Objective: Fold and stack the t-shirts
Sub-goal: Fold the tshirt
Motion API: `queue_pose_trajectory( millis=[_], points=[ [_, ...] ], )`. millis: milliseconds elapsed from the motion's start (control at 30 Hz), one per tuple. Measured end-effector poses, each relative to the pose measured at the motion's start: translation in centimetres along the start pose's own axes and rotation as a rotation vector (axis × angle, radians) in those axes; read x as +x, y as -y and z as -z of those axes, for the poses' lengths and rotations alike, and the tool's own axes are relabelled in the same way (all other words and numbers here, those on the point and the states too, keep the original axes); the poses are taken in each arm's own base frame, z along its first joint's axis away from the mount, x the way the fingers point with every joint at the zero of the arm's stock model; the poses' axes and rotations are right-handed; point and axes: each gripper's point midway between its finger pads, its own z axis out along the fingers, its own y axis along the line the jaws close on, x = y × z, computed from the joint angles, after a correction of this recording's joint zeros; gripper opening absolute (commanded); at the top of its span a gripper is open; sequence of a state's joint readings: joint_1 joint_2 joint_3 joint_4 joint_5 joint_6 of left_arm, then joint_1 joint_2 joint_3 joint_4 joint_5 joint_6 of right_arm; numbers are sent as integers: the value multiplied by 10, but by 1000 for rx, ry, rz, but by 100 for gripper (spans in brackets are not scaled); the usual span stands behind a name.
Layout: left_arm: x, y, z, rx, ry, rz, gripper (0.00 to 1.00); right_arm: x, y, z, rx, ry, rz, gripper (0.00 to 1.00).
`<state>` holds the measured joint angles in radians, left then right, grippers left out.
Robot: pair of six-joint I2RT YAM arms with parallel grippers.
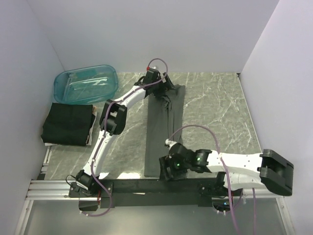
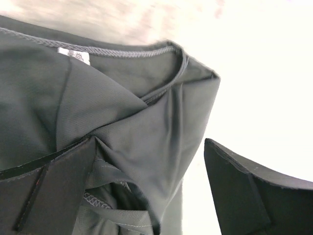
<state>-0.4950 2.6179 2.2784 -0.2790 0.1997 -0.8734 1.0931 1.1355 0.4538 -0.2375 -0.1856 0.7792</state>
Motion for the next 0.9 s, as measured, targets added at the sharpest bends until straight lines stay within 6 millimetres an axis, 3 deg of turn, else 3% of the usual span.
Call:
queue_pose_trajectory(
  millis=[67,167,400,600,900],
  points=[
    [7,11,-4,57,-20,20,99,12,-9,1,29,-44,55,88],
    [13,23,-8,114,-35,36,99,13,-22,5,70,-67,103,88],
    [7,23,-11,102,0,74,99,-7,-31,22,98,9,105,89],
    [-16,13,-16,48,91,158,99,-32,-40,51,58,168,74,100],
    [-56,-15,-7,-31,201,193,99,-75,-6,80,181,411,-139,100]
  ],
)
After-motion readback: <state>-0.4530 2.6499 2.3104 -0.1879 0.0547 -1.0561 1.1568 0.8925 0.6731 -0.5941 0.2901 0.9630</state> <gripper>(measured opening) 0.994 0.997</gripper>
